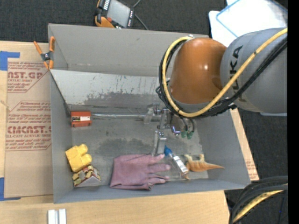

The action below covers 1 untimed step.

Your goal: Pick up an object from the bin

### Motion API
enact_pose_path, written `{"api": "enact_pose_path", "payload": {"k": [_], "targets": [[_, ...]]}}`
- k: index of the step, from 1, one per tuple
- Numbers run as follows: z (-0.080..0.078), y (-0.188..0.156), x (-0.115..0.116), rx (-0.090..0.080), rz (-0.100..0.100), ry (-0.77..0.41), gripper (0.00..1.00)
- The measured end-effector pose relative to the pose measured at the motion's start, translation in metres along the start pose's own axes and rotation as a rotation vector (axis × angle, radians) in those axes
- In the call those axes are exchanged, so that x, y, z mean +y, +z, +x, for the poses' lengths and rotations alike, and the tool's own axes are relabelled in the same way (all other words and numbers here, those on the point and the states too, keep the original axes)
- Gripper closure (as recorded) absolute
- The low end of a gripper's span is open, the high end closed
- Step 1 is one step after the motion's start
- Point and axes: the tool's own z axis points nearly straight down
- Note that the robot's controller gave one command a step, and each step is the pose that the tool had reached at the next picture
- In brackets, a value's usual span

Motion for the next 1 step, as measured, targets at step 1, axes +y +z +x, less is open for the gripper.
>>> {"api": "enact_pose_path", "payload": {"k": [1], "targets": [[0.0000,0.0000,0.0000,0.000,0.000,0.000,0.00]]}}
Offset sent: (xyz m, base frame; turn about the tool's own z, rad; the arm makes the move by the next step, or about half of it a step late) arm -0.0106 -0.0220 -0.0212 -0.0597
